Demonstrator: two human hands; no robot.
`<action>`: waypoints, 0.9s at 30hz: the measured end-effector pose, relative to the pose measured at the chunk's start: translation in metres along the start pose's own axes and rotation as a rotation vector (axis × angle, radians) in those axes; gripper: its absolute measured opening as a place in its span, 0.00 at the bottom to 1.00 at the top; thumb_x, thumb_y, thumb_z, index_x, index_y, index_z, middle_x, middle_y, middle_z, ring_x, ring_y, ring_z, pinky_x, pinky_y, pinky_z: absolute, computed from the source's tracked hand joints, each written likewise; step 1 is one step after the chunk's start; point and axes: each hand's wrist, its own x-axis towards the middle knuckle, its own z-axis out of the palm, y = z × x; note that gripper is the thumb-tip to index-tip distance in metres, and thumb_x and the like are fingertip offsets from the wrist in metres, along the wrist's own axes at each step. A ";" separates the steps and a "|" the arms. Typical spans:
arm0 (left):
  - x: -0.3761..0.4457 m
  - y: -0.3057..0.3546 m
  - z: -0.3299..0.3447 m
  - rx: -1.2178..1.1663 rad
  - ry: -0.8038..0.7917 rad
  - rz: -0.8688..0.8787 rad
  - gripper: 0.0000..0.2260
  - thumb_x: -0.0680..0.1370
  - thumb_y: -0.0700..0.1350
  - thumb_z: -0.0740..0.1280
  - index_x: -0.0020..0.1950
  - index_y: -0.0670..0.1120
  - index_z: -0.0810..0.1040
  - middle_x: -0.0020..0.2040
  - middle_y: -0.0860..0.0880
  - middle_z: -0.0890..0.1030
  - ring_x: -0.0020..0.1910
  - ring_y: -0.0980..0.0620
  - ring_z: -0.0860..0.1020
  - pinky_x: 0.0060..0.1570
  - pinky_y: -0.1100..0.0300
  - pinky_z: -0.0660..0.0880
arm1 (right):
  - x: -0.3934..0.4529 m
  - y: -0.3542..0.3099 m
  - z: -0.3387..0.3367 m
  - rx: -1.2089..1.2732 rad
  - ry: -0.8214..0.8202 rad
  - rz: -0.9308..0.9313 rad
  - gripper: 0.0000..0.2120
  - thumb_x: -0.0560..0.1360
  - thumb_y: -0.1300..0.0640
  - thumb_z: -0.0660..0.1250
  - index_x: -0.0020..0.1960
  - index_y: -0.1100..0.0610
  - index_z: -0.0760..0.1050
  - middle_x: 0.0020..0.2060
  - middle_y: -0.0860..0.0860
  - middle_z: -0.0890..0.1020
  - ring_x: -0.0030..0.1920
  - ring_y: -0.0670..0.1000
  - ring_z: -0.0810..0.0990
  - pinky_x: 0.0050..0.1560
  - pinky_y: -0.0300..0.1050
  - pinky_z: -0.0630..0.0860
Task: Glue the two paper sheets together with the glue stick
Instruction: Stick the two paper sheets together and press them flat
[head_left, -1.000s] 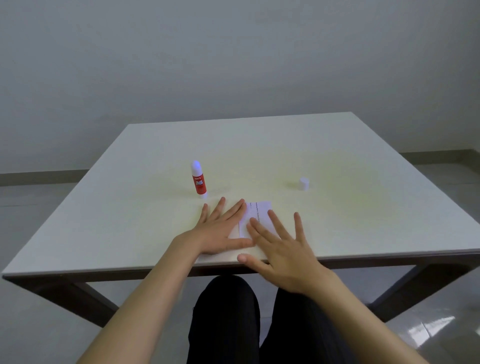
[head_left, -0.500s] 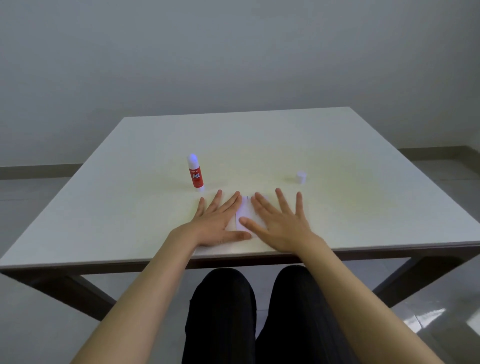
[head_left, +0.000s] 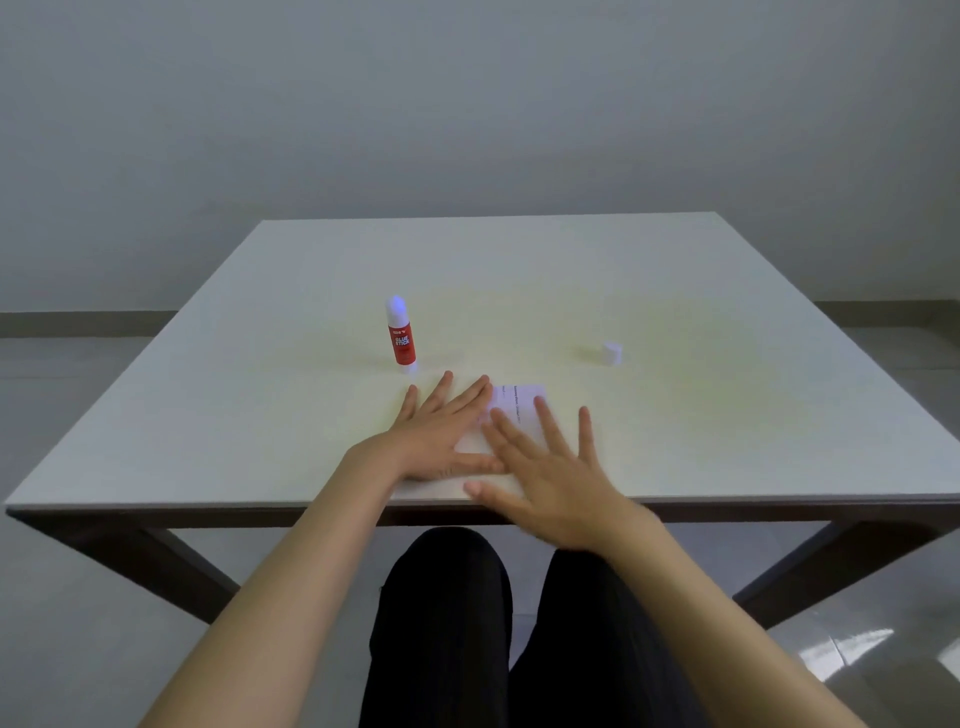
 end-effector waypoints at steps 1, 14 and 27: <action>0.000 -0.001 0.000 -0.004 0.002 0.002 0.43 0.73 0.67 0.59 0.76 0.54 0.35 0.77 0.60 0.35 0.75 0.52 0.31 0.72 0.43 0.33 | -0.005 -0.003 0.004 0.013 -0.001 -0.026 0.46 0.63 0.22 0.31 0.76 0.44 0.39 0.76 0.38 0.41 0.73 0.49 0.28 0.66 0.61 0.21; 0.003 -0.005 0.004 -0.015 0.009 0.006 0.45 0.71 0.70 0.57 0.76 0.54 0.35 0.76 0.62 0.35 0.74 0.53 0.30 0.72 0.44 0.32 | -0.020 0.015 -0.007 -0.038 -0.038 -0.047 0.44 0.65 0.23 0.31 0.76 0.44 0.37 0.76 0.38 0.40 0.72 0.48 0.25 0.65 0.58 0.18; 0.002 -0.003 0.003 -0.005 0.001 -0.001 0.45 0.71 0.71 0.57 0.76 0.54 0.35 0.76 0.61 0.35 0.74 0.53 0.30 0.72 0.45 0.31 | 0.009 0.034 -0.026 -0.032 -0.119 0.156 0.40 0.70 0.27 0.35 0.76 0.46 0.37 0.76 0.39 0.39 0.74 0.51 0.28 0.68 0.62 0.24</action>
